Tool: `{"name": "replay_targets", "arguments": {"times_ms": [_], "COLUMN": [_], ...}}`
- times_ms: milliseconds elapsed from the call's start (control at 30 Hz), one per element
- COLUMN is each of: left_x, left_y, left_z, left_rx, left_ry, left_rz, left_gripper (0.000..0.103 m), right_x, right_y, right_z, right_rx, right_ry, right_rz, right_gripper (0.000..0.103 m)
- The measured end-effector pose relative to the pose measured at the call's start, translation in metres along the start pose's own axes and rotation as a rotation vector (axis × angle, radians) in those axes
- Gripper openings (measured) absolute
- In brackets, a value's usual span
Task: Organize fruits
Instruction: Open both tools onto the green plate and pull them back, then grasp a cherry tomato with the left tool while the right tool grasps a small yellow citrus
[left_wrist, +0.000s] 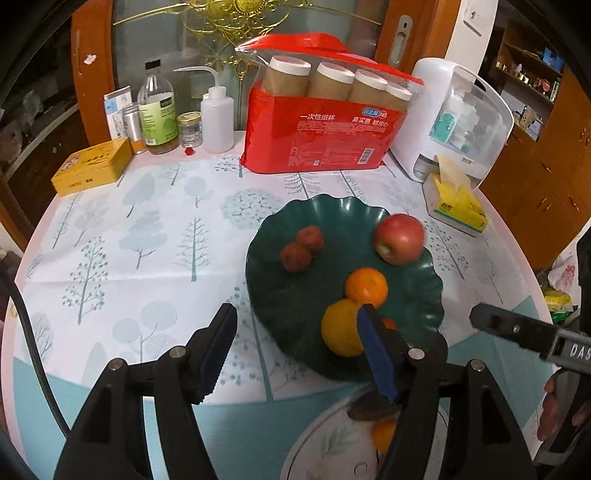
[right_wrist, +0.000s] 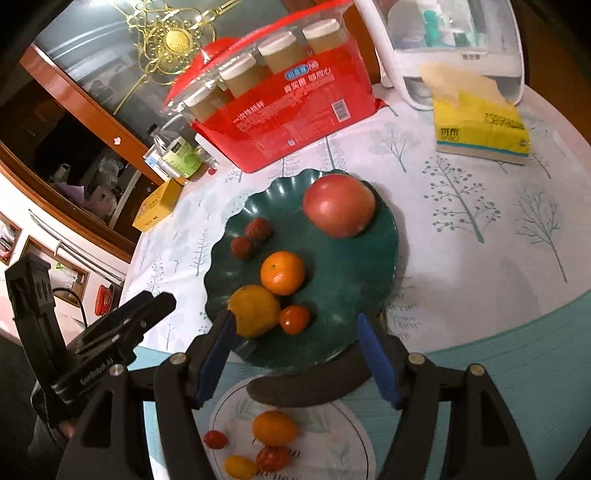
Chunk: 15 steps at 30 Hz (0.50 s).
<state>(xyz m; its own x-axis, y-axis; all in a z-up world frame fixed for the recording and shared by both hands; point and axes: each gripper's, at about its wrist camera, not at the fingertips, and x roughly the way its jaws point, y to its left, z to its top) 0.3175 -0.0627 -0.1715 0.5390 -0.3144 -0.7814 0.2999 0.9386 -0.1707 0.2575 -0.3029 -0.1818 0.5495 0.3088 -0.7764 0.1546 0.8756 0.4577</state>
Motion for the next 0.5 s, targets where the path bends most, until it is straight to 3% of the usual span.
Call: {"name": "replay_targets", "arguments": {"times_ms": [500], "left_x": [-0.054], "left_y": [0.002], "left_z": [-0.052], "left_rx": [-0.027], "left_ry": [0.037], "left_rz": [0.023], "left_gripper": [0.068], "right_x": [-0.048], "right_y": [0.015], "right_z": [-0.043], "right_rx": [-0.069], "right_ry": [-0.064], "right_rz": [-0.002], "right_gripper": [0.068]}}
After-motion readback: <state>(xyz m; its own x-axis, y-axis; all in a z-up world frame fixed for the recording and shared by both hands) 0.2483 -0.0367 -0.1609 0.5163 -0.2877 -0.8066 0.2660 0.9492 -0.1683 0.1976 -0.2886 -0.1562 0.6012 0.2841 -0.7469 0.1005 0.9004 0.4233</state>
